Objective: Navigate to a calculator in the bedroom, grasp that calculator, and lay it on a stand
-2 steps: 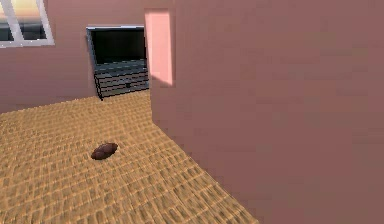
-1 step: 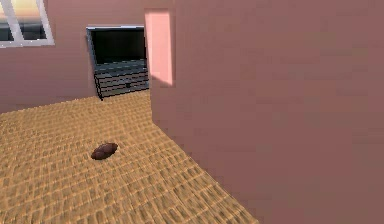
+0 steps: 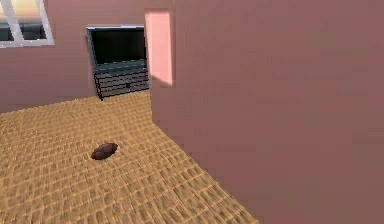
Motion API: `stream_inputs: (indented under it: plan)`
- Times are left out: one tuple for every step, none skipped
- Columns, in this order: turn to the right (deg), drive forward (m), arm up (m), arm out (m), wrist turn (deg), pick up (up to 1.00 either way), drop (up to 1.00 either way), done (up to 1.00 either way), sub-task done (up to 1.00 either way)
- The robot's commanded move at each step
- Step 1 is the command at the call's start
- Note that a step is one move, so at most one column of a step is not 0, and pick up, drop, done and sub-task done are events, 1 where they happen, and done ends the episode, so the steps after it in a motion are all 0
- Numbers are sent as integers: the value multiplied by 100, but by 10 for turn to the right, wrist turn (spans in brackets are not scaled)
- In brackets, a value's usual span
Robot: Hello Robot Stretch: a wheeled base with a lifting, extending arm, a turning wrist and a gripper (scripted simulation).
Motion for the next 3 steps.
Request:
stream_inputs:
  plan:
    - [0,0,0,0,450,0,0,0,0]
    - [0,0,0,0,450,0,0,0,0]
    - [0,0,0,0,120,0,0,0,0]
